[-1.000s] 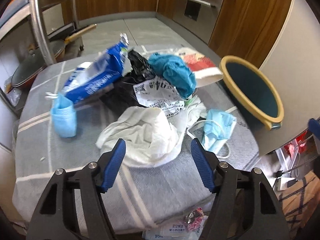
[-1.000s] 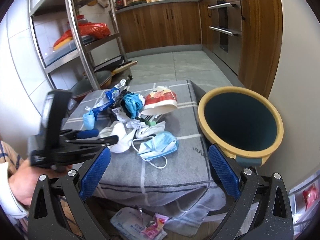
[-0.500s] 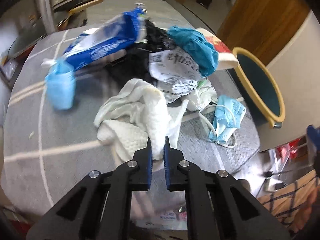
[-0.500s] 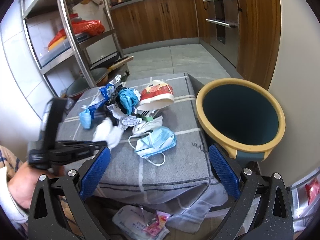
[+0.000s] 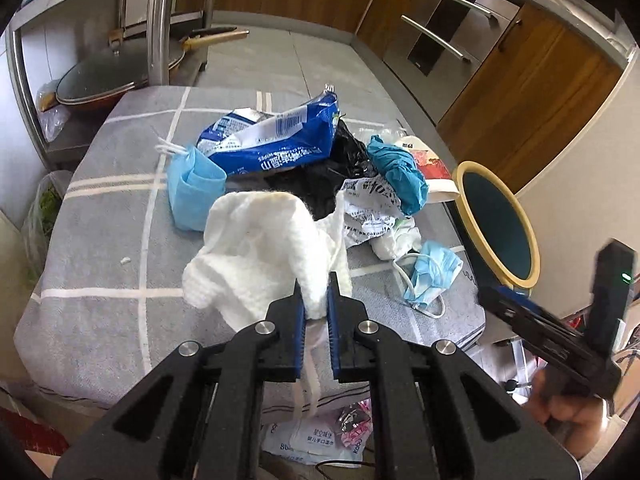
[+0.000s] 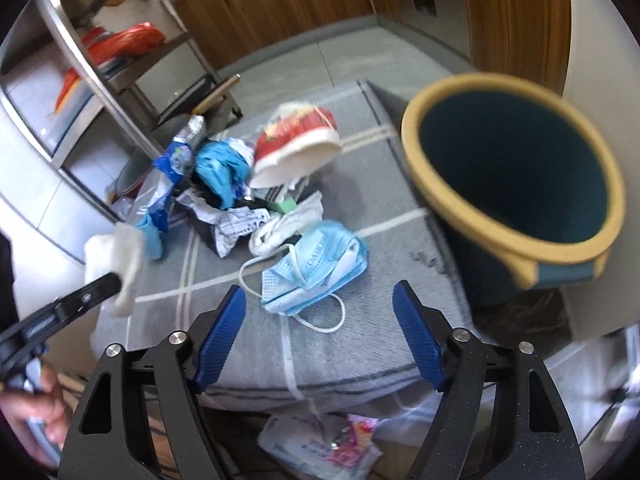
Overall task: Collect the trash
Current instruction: 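Grasp the white tissue with the left gripper while the right gripper grasps the blue mask, then carry the white tissue over the bin and open the left gripper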
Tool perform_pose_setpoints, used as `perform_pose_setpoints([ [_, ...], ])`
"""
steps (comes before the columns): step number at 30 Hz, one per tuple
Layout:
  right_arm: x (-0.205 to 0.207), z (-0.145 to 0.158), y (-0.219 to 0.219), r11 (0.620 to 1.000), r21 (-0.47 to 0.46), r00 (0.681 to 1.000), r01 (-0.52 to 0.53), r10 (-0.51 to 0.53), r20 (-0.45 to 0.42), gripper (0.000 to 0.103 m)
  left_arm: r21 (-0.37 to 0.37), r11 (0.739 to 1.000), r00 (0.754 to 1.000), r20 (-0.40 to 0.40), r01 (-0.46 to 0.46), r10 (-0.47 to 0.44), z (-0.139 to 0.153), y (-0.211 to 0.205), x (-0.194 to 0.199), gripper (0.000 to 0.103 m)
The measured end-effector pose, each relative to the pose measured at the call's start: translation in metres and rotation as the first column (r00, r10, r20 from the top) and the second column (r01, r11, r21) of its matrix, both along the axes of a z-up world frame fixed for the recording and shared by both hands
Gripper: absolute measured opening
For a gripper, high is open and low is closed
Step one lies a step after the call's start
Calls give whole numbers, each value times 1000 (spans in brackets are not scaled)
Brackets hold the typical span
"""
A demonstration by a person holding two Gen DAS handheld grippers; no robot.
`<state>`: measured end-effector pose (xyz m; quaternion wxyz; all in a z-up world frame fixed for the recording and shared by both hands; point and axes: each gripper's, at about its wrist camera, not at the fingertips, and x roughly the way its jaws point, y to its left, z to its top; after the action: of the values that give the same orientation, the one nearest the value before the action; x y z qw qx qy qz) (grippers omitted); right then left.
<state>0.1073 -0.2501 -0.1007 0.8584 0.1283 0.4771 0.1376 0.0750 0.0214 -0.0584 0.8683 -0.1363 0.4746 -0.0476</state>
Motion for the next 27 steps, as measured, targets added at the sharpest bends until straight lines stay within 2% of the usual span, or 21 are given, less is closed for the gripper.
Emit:
perform_pose_setpoints([
  [4,19,-22,5,998,48,997,48,-45,-64,67,-14,1000,1000,9,1,-1,-1,-1,0,9],
  [9,33,-36,15,995,67,993,73,-66,-99,66,-34,999,1000,9,5,-5,-2,-1,-1,9],
  [11,36,-42,21,997,50,993,62,-56,-108,59,-40,999,1000,6,6,-6,-3,-1,-1,9],
  [16,34,-45,27,999,17,995,31,-29,-98,25,-38,999,1000,10,18,-18,-3,-6,0,9],
  [18,31,-43,24,999,24,995,24,-22,-93,20,-36,999,1000,15,21,-21,-2,-7,0,9],
  [27,6,-6,-7,998,54,999,28,-25,-44,16,-36,999,997,63,41,-38,10,-13,-5,9],
])
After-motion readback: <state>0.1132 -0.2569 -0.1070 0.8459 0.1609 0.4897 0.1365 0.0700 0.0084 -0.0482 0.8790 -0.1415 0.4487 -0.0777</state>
